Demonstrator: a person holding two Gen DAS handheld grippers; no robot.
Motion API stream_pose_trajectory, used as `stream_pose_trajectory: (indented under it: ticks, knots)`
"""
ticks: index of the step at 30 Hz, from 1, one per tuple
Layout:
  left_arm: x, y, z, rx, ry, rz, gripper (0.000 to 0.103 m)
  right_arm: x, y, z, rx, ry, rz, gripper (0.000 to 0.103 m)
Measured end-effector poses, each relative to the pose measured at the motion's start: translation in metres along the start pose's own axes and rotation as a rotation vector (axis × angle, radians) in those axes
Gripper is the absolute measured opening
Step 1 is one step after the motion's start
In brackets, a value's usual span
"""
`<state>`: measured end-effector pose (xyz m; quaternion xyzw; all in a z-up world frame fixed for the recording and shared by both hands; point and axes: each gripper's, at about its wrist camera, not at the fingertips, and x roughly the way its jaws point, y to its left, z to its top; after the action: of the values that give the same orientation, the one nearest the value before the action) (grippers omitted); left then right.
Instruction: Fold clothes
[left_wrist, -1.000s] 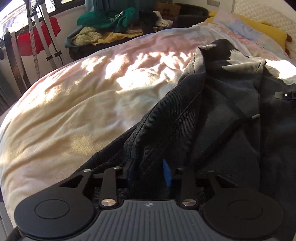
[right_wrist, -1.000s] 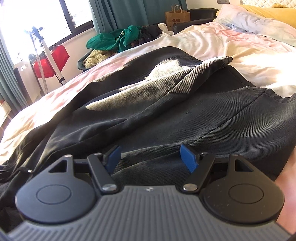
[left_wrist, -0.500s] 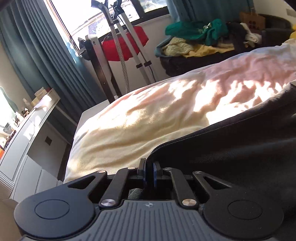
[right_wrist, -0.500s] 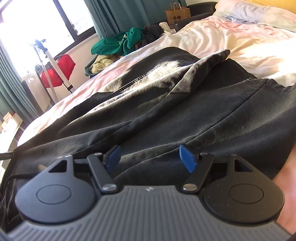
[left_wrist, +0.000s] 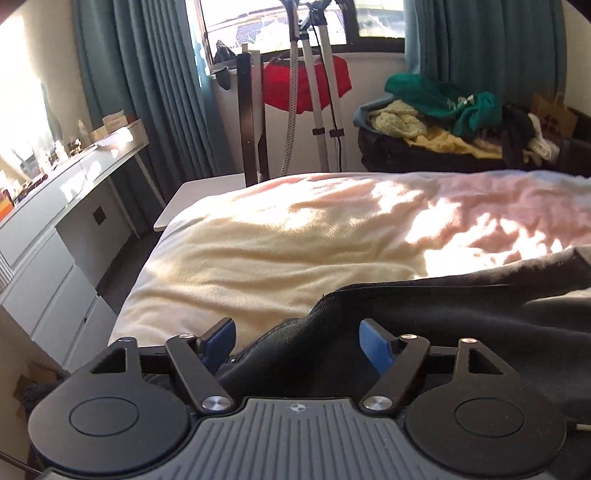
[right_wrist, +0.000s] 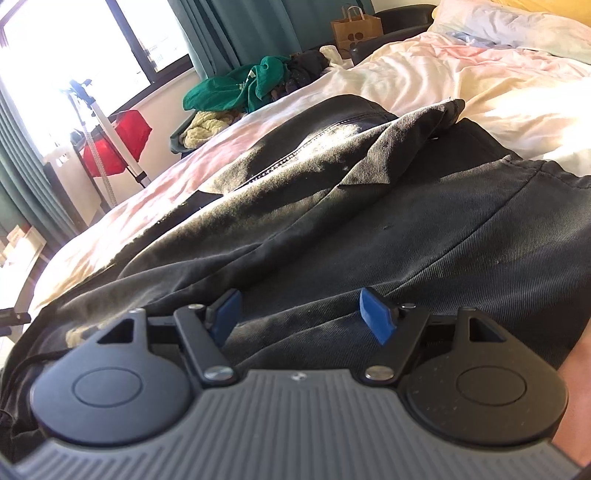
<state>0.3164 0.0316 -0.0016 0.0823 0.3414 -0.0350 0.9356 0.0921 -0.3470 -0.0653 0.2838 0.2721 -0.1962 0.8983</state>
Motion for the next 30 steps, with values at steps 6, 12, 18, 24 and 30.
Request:
stream_pose_trajectory:
  ticks: [6, 12, 18, 24, 30]
  knots:
    - [-0.121, 0.043, -0.055, -0.188, 0.01, -0.031, 0.086, -0.026, 0.004, 0.002, -0.016, -0.036, 0.04, 0.073]
    - [-0.226, 0.111, -0.145, -0.582, 0.049, -0.068, 0.093, -0.053, -0.007, 0.009, 0.02, -0.056, 0.074, 0.073]
    - [-0.255, 0.161, -0.22, -0.868, 0.129, -0.076, 0.095, -0.085, -0.039, 0.027, 0.116, -0.115, 0.086, 0.073]
    - [-0.236, 0.183, -0.24, -1.026, 0.229, -0.041, 0.097, -0.103, -0.103, 0.038, 0.32, -0.172, -0.022, 0.074]
    - [-0.234, 0.177, -0.238, -0.973, 0.25, -0.058, 0.102, -0.103, -0.18, 0.025, 0.665, -0.186, -0.157, 0.074]
